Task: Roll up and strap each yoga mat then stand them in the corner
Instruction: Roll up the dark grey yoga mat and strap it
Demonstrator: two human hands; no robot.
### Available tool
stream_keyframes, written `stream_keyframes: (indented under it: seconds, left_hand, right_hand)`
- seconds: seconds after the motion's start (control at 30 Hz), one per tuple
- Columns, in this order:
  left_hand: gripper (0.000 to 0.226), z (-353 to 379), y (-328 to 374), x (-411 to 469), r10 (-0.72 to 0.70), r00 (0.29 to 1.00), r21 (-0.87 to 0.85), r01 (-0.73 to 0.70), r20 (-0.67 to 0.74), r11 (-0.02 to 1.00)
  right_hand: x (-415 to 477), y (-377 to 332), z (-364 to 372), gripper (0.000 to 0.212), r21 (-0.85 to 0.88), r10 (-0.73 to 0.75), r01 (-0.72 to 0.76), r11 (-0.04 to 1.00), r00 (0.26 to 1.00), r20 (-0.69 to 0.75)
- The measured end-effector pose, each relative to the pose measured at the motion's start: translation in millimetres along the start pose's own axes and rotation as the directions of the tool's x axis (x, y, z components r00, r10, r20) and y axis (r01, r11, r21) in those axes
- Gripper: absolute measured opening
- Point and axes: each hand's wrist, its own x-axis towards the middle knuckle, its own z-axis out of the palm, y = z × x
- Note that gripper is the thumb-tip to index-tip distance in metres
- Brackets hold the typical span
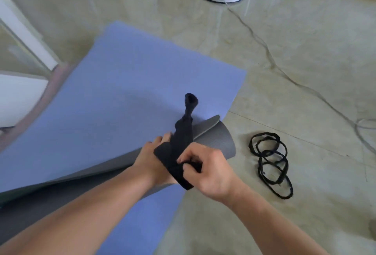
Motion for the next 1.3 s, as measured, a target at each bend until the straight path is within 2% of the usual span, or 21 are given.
stream_keyframes:
  seconds: [0.17, 0.27, 0.33, 0.4, 0.47, 0.53, 0.57, 0.67, 0.7, 0.73, 0.8, 0.83, 0.93, 1.07, 1.13, 1.3]
  left_hand:
    - [0.117, -41, -62, -26, -0.228, 0.974, -0.017, 0.228, -0.003, 0.974]
    - [0.124, -54, -100, -58, -0.339, 0.94, 0.066, 0.341, -0.038, 0.938]
    - [0.126, -57, -124, -85, -0.411, 0.911, 0.092, 0.412, -0.027, 0.906]
    - [0.128, -52, -143, -113, -0.469, 0.883, 0.081, 0.468, 0.002, 0.88]
    - [0.129, -42, -158, -135, -0.514, 0.857, 0.073, 0.512, 0.017, 0.856]
    - [0.128, -23, -170, -152, -0.55, 0.834, 0.061, 0.547, 0.042, 0.835]
    - [0.127, -11, -174, -157, -0.565, 0.823, 0.066, 0.562, 0.059, 0.825]
    - [0.125, 28, -184, -163, -0.614, 0.784, 0.087, 0.608, 0.091, 0.789]
    - [0.125, 37, -187, -163, -0.622, 0.778, 0.082, 0.616, 0.088, 0.783]
    - [0.126, 43, -190, -162, -0.622, 0.779, 0.074, 0.618, 0.076, 0.783]
    - [0.132, 47, -194, -161, -0.622, 0.781, 0.049, 0.621, 0.05, 0.783]
    - [0.137, 48, -196, -162, -0.626, 0.779, 0.025, 0.626, 0.038, 0.779]
    - [0.149, 49, -197, -164, -0.627, 0.779, -0.029, 0.628, 0.027, 0.778]
    - [0.137, 46, -198, -163, -0.577, 0.816, -0.064, 0.578, 0.038, 0.813]
    - [0.133, 43, -202, -163, -0.581, 0.812, -0.088, 0.584, 0.058, 0.807]
    - [0.134, 38, -210, -162, -0.582, 0.81, -0.129, 0.585, 0.067, 0.8]
  right_hand:
    - [29, -33, 17, 0.01, -0.012, 0.071, -0.07, 0.997, 0.993, 0.092]
    - [45, -54, 38, 0.007, 0.004, 0.161, -0.168, 0.986, 0.954, 0.254]
    - [50, -64, 58, 0.008, -0.047, 0.2, -0.196, 0.98, 0.915, 0.35]
    - [53, -66, 83, 0.008, -0.116, 0.24, -0.211, 0.971, 0.878, 0.414]
    - [52, -61, 110, 0.013, -0.08, 0.316, -0.316, 0.945, 0.831, 0.458]
    - [51, -48, 135, 0.023, -0.022, 0.393, -0.436, 0.899, 0.785, 0.479]
    - [50, -40, 145, 0.034, -0.013, 0.436, -0.491, 0.871, 0.759, 0.484]
    - [43, -15, 163, 0.078, -0.173, 0.606, -0.612, 0.772, 0.625, 0.493]
    - [42, -9, 164, 0.079, -0.247, 0.647, -0.619, 0.746, 0.583, 0.492]
    - [42, -3, 163, 0.068, -0.3, 0.673, -0.619, 0.726, 0.549, 0.496]
    - [42, 6, 159, 0.036, -0.291, 0.68, -0.644, 0.708, 0.51, 0.527]
    - [41, 9, 157, 0.029, -0.252, 0.672, -0.666, 0.702, 0.502, 0.544]
    - [40, 22, 153, 0.028, -0.171, 0.66, -0.714, 0.679, 0.491, 0.569]
    - [30, 43, 140, 0.02, -0.198, 0.666, -0.732, 0.651, 0.427, 0.612]
    - [22, 52, 132, 0.014, -0.198, 0.68, -0.744, 0.639, 0.425, 0.598]
    - [6, 70, 114, 0.036, -0.114, 0.752, -0.819, 0.562, 0.449, 0.482]
